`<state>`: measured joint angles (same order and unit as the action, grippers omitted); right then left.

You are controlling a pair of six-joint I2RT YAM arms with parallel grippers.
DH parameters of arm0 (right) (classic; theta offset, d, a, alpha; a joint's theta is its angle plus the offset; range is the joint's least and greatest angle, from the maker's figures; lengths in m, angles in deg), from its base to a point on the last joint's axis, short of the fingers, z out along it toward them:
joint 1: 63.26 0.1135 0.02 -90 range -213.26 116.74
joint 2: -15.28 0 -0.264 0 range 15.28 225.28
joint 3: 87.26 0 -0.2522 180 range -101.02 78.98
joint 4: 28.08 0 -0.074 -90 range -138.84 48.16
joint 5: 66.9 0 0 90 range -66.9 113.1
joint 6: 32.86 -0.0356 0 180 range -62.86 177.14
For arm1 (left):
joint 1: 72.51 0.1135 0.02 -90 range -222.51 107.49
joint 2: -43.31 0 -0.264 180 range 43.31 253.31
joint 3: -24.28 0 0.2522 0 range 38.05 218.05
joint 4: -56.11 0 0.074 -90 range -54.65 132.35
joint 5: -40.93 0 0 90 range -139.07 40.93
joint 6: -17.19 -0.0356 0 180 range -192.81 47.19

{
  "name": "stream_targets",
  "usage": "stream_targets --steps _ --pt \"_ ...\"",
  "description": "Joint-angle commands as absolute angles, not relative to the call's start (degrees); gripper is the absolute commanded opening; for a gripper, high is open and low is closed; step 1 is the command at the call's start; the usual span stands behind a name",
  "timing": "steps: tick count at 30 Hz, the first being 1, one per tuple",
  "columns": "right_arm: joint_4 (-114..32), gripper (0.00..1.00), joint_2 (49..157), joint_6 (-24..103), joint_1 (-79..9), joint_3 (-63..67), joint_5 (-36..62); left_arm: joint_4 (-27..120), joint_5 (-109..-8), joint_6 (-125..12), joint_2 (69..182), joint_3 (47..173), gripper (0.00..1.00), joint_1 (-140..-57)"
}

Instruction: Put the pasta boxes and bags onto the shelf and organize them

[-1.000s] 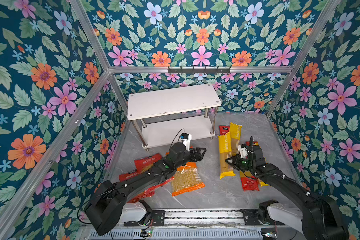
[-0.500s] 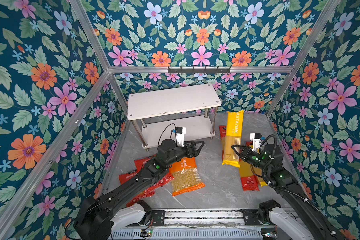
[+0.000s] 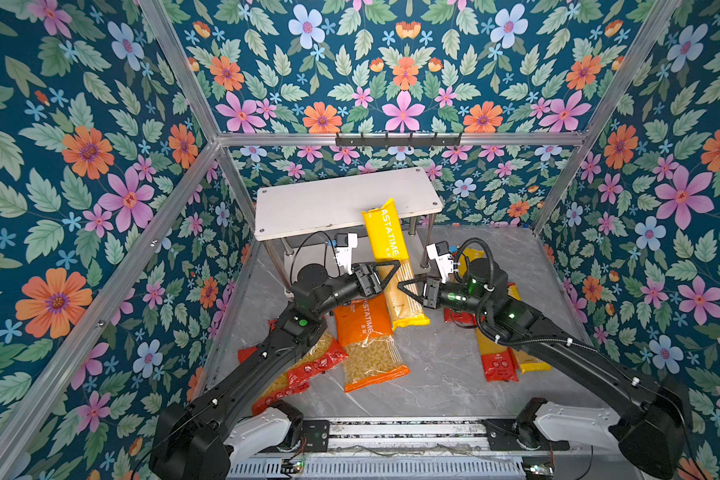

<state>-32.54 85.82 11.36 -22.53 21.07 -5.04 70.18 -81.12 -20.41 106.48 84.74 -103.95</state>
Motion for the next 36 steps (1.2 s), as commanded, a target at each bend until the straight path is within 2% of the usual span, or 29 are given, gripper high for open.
stream_targets --steps 1,9,10,13,14,16,18,20,24,26,29,32,36 --pt "-14.74 0.00 89.27 6.86 -21.63 18.26 -10.67 80.85 -85.67 -12.84 106.59 83.77 0.80 -101.55" --pt "-10.24 0.00 95.48 0.34 -21.05 15.36 -13.47 79.86 -85.46 -9.49 107.20 85.22 0.43 -96.75" --pt "-9.87 0.02 96.05 -0.26 -20.95 15.18 -13.47 79.56 -85.42 -9.15 107.29 85.41 0.39 -96.44" --pt "-9.48 0.20 97.20 -1.13 -20.83 14.82 -13.38 77.89 -85.02 -8.23 106.90 86.14 0.22 -94.73" --pt "-9.65 0.29 97.36 -1.22 -20.82 14.81 -13.43 76.55 -84.82 -8.20 106.67 86.61 0.16 -93.88" --pt "-10.65 0.42 97.30 -0.98 -20.89 15.02 -13.68 74.96 -84.39 -7.60 106.05 87.37 0.10 -92.08" --pt "-11.25 0.50 97.13 -0.78 -20.81 16.00 -13.56 73.26 -84.46 -6.69 105.72 88.54 0.06 -90.07" --pt "-11.41 0.54 97.39 -0.97 -20.58 17.32 -13.83 71.42 -85.28 -6.32 105.87 90.05 0.06 -88.09" --pt "-11.09 0.54 98.68 -1.30 -19.60 17.15 -14.70 68.52 -86.90 -5.62 106.26 92.00 0.09 -85.27" --pt "-11.14 0.47 99.99 -1.30 -18.99 15.34 -14.95 68.98 -87.68 -4.23 106.41 92.50 0.11 -83.80" --pt "-10.73 0.26 102.18 -1.64 -18.31 11.97 -14.05 67.54 -88.64 -4.12 106.81 93.79 0.16 -82.09" --pt "-8.93 0.11 105.05 -4.42 -18.26 8.15 -13.15 65.73 -89.77 -3.57 107.80 94.97 0.29 -80.01" --pt "-6.81 0.03 109.62 -9.40 -18.26 2.51 -10.59 67.51 -91.03 -0.68 107.21 94.28 0.60 -76.82"
